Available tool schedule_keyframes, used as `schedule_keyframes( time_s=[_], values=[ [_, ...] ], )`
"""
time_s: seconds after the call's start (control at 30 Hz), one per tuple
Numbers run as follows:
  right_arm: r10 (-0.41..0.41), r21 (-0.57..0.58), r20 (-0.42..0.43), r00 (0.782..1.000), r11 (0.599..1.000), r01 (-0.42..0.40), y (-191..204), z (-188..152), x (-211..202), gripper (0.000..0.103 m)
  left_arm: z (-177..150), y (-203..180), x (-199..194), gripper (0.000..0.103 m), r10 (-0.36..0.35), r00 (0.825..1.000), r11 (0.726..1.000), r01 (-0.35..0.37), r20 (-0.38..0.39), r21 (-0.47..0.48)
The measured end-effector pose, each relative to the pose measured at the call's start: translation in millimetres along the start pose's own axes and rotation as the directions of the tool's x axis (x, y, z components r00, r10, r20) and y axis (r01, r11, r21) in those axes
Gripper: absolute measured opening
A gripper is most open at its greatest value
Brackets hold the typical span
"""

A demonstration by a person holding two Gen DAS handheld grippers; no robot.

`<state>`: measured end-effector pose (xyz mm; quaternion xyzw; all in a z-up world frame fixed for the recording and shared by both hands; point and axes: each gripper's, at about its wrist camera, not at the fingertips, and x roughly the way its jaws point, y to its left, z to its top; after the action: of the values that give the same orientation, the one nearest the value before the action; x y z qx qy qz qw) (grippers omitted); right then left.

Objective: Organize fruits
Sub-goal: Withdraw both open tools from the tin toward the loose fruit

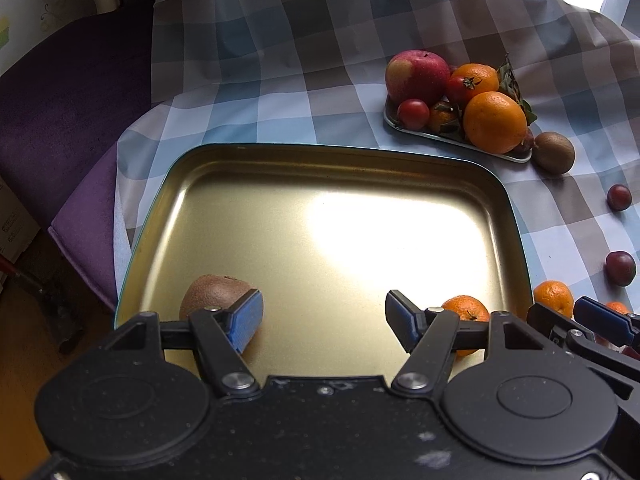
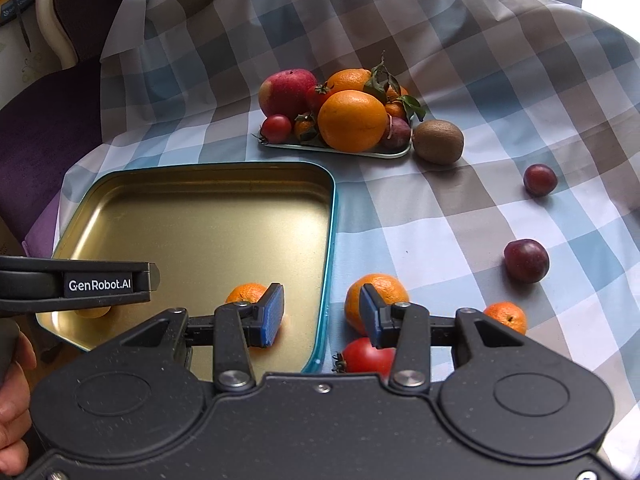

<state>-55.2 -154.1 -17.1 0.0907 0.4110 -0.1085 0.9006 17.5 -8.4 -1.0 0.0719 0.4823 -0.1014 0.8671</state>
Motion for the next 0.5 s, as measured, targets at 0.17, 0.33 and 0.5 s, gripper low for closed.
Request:
schedule_keyframes(
  time_s=[0.17, 0.33, 0.5],
  values=[
    [-0.027, 0.031, -0.001, 1.0, 0.999, 0.027, -19, -2, -3, 0.05, 2, -21, 0, 0.07, -0.019, 1.0, 0.999, 0.019, 0.002, 0.034],
    [-0.057, 0.069, -0.007, 0.998, 0.996, 0.058, -39, -5, -6, 0.05, 2, -41, -2, 0.071, -0.038, 0.999, 0.997, 0.038, 0.005, 0.06],
    [-0.091, 0.112, -0.011, 0.996, 0.989, 0.091, -61, -8, -8, 0.05, 3, -58, -3, 0.071, -0.06, 0.998, 0.995, 0.059, 0.005, 0.08]
  ],
)
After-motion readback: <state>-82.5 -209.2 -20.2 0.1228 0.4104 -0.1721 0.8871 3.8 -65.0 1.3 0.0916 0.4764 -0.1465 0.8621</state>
